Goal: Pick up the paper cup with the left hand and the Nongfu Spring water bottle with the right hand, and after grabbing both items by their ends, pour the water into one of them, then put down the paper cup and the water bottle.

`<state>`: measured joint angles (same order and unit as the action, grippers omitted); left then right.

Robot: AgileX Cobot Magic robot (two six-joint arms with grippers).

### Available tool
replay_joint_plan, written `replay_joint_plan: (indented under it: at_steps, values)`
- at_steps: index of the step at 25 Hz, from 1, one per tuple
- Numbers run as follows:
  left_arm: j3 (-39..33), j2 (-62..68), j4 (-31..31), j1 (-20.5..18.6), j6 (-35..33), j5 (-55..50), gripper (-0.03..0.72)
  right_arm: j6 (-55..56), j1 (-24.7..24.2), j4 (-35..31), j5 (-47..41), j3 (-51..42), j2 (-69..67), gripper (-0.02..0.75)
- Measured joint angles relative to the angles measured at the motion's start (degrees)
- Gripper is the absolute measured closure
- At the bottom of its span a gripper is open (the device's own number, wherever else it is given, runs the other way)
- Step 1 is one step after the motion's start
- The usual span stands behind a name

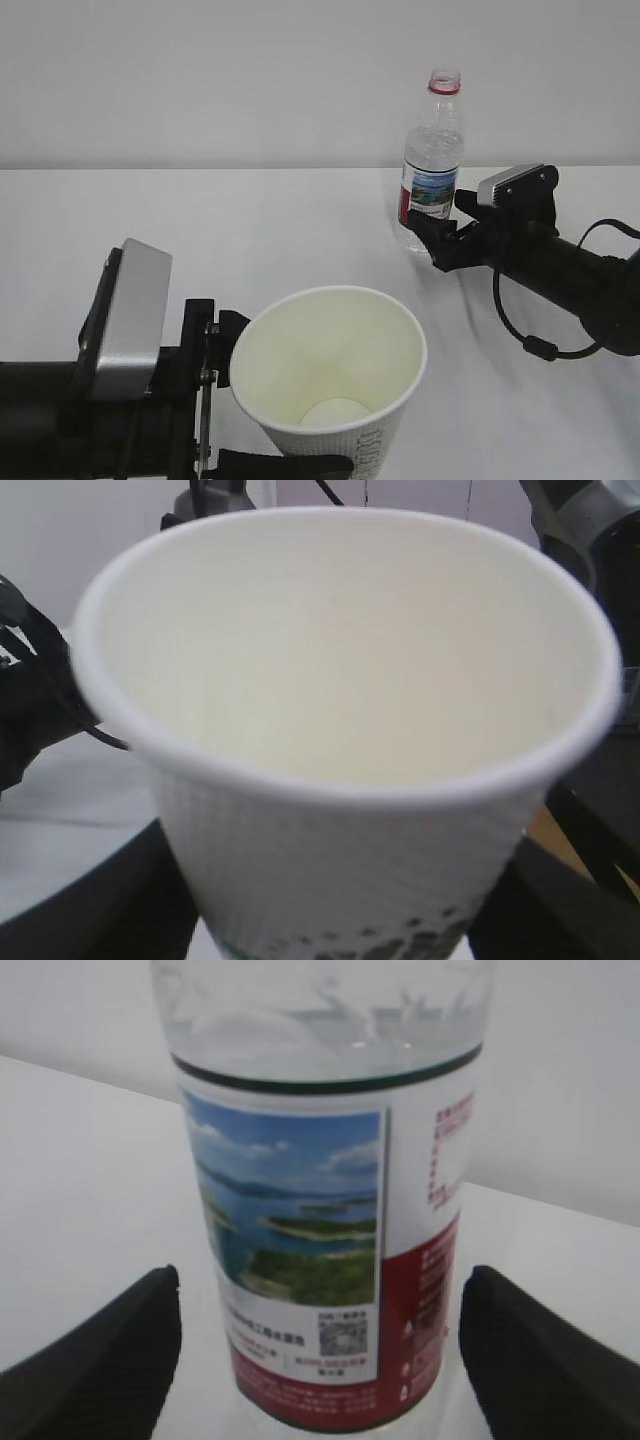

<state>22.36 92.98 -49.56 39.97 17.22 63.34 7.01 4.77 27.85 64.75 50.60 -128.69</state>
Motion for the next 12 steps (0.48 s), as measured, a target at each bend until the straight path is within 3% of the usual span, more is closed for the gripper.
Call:
replay_joint_plan:
  at_steps: [12]
  values:
    - [0.0, 0.0, 0.1, 0.0, 0.1, 0.0, 0.153, 2.1, 0.0, 0.8, -2.0, 5.0, -1.6, 0.076]
